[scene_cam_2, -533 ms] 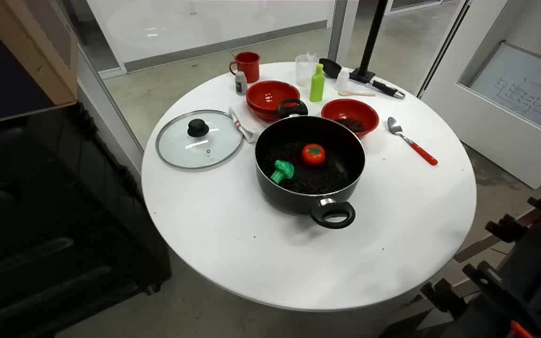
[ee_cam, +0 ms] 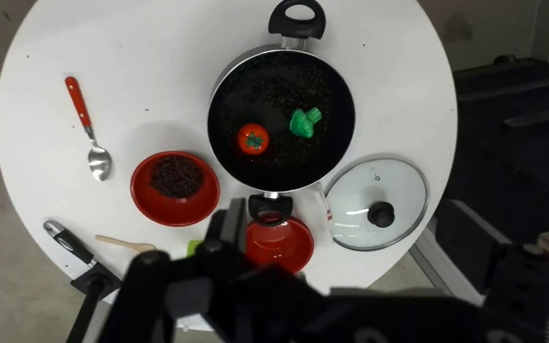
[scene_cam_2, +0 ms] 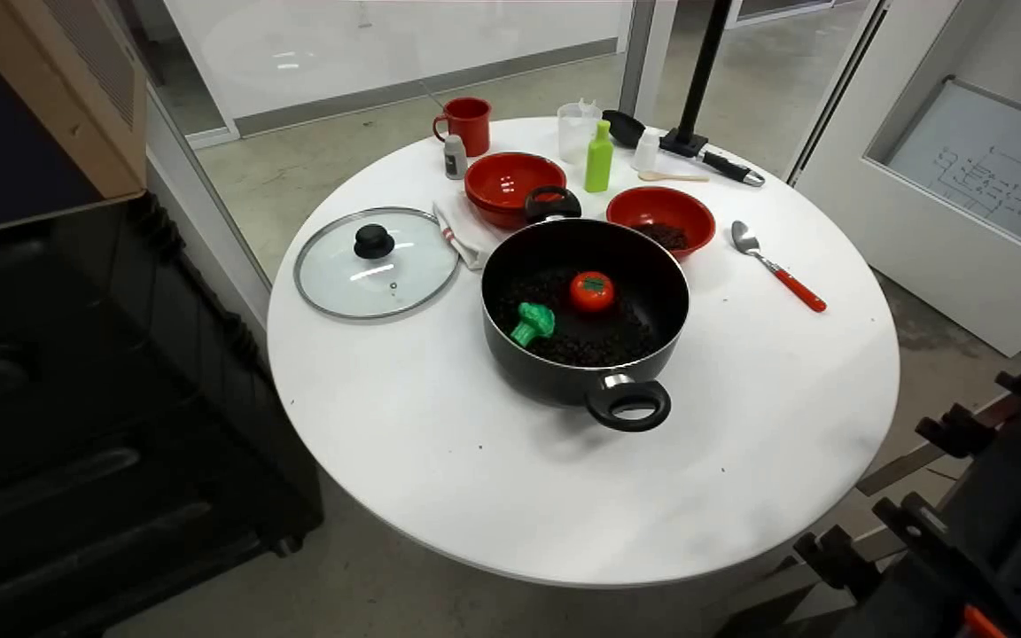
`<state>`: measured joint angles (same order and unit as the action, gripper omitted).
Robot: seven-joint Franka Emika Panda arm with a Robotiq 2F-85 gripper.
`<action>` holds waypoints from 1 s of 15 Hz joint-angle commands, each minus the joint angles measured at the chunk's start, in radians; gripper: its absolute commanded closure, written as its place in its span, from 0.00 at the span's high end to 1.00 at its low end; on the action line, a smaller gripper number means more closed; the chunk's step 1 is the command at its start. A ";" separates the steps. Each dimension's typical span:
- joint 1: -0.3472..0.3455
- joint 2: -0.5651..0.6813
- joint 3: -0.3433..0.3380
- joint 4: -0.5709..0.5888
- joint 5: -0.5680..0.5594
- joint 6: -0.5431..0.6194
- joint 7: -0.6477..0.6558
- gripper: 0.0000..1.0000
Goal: Use the spoon to scoop out some of the contents in the red bowl into the black pot
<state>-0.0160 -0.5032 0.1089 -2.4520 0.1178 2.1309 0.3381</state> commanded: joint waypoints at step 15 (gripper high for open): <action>-0.286 0.327 -0.295 -0.270 -0.098 0.451 -0.169 1.00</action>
<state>-0.2839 -0.3270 -0.1294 -2.7817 0.0286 2.5463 0.2392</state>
